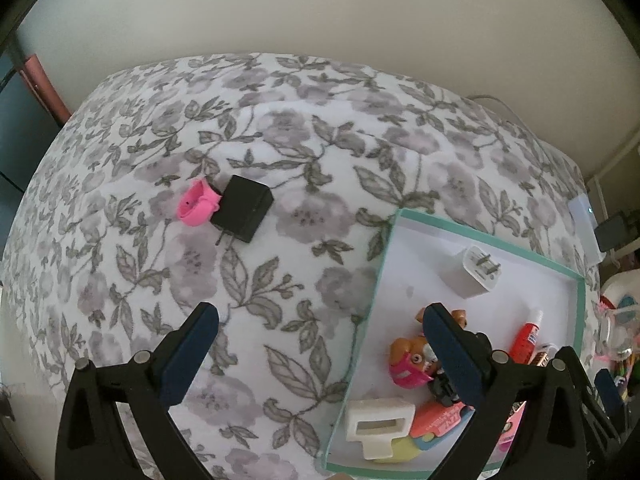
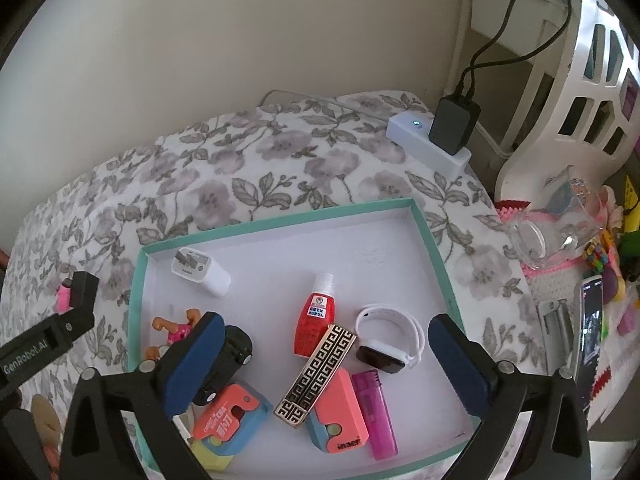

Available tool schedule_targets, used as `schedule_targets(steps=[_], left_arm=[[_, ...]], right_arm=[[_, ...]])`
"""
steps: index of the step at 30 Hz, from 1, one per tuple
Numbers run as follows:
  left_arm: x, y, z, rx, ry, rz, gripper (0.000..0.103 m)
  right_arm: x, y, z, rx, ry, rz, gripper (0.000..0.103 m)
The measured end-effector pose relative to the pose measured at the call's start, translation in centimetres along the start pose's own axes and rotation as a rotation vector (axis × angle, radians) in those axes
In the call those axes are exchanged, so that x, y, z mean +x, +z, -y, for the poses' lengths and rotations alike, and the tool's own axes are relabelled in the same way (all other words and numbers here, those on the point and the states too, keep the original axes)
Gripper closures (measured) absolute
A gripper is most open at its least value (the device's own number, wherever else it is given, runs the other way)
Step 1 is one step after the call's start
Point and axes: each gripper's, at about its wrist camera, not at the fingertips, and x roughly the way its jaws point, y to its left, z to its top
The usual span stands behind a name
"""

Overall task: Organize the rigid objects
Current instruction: 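Move the left tool to the pink watch band while the right tool approaches the black charger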

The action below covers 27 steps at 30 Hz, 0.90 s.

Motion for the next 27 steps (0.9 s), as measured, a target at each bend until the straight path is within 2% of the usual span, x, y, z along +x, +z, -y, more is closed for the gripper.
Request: schedule_targets(steps=[9,14,21,27], left_arm=[[0.7,0.9,-2.8,-0.073,-0.012,-0.038,0.001],[1.1,2.0,-7.4,-0.174,0.023,-0.041,0.001],[2.0,2.8,-14.1,-0.286,0.131,-0.045,0.001],[3.2,3.2,-17.8,-0.363,0.098,-0.069,0.001]], right_arm=[[0.1,-0.4,-2.0,-0.049,0.009,0.0,0.0],[0.1,-0.8,-5.9,-0.117,0.066,0.007,0.0],[0.1,-0.9,-10.3,-0.171,0.135,0.014,0.0],[0.4,-0.6,-13.5,-0.193,0.17,0.029,0.0]])
